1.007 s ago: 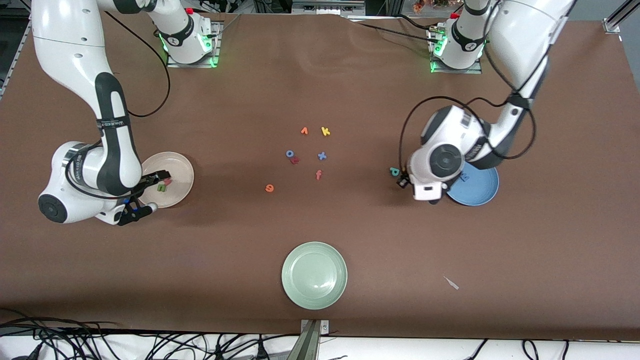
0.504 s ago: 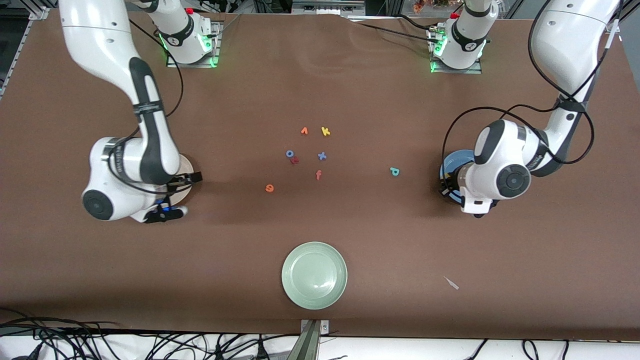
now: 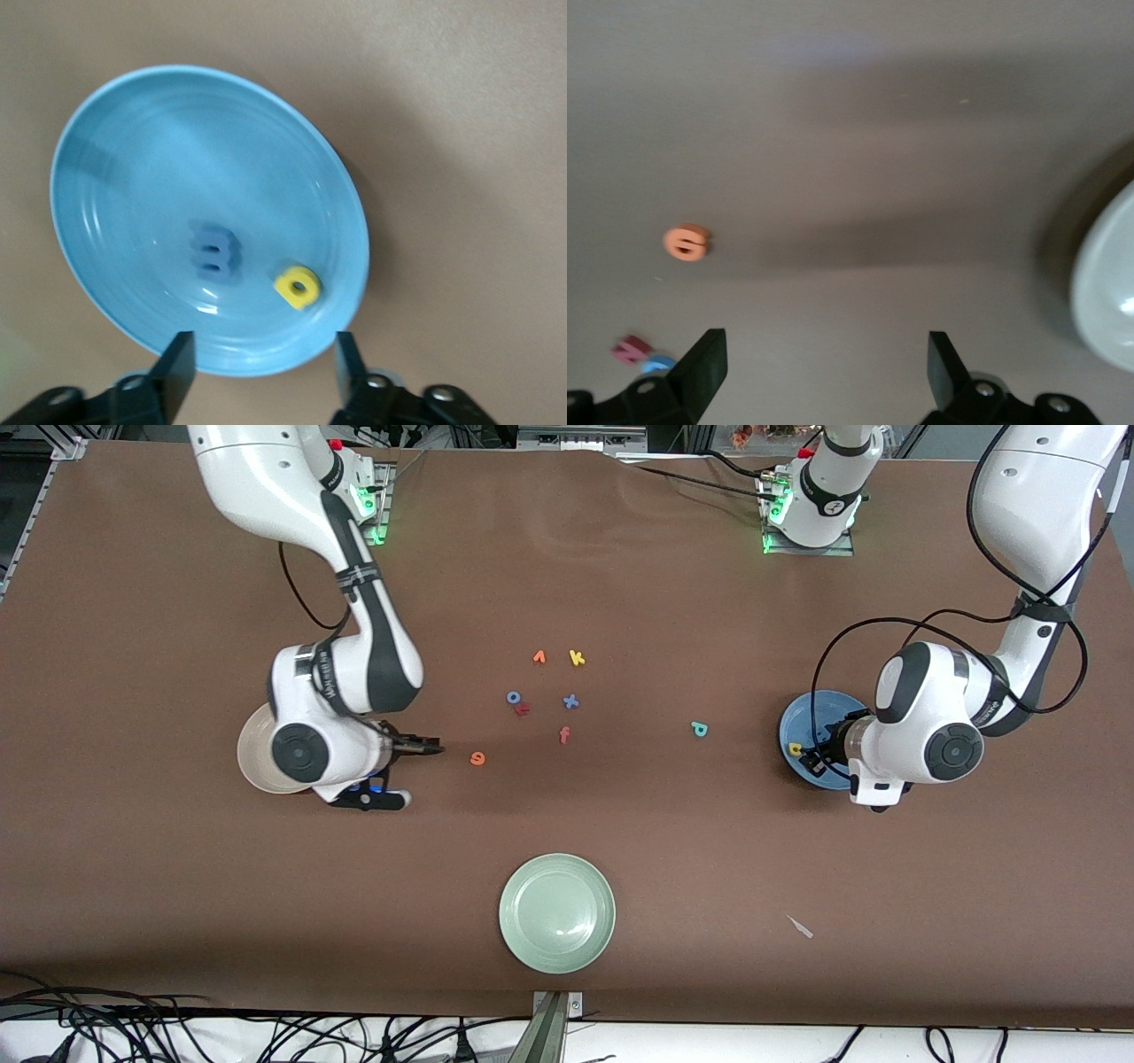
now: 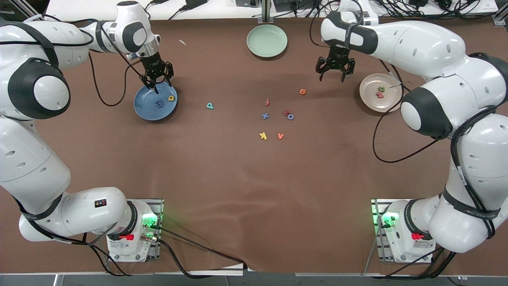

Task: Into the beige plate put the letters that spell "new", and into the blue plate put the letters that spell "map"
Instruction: 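Grasp the teal p with the left gripper while the right gripper reaches the orange letter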

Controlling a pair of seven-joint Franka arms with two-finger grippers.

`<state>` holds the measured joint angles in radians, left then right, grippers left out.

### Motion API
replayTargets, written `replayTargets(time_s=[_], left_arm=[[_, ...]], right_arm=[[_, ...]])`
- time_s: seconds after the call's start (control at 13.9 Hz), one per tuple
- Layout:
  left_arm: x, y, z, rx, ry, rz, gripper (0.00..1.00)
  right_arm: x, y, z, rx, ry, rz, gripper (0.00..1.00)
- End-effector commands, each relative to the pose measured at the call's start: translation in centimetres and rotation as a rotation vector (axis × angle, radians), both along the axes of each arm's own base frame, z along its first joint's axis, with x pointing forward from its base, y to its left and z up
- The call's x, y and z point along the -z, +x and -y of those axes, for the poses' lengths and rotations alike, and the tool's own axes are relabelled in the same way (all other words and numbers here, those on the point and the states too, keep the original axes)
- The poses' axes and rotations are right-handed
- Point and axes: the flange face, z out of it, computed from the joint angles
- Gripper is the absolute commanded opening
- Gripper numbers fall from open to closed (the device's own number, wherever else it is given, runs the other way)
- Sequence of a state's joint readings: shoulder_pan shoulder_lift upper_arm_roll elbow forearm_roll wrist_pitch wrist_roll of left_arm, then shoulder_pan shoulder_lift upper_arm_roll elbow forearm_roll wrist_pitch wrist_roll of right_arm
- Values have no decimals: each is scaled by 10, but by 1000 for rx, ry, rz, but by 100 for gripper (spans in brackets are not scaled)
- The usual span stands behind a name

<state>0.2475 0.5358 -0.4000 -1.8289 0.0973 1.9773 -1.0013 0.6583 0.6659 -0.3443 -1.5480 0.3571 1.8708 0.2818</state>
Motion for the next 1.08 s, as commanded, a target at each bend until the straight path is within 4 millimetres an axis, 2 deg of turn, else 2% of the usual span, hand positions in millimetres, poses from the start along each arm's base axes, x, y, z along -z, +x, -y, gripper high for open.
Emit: replayTargets(time_s=[0.0, 0.29, 0.36, 0.5, 0.79, 1.01], left_arm=[[-20, -5, 50, -119, 26, 14, 96], [-18, -18, 132, -328, 59, 72, 94], [-17, -21, 143, -366, 61, 88, 92], [-4, -27, 150, -427, 41, 133, 90], [32, -63, 156, -446, 24, 167, 88], [42, -76, 167, -446, 8, 180, 87]], right_arm=[[-17, -9, -20, 92, 9, 59, 100], [-1, -32, -64, 262, 12, 182, 100], [5, -38, -71, 289, 20, 198, 100], [21, -43, -66, 344, 26, 240, 100], [38, -46, -69, 384, 49, 256, 100], [48, -51, -76, 377, 52, 253, 99]])
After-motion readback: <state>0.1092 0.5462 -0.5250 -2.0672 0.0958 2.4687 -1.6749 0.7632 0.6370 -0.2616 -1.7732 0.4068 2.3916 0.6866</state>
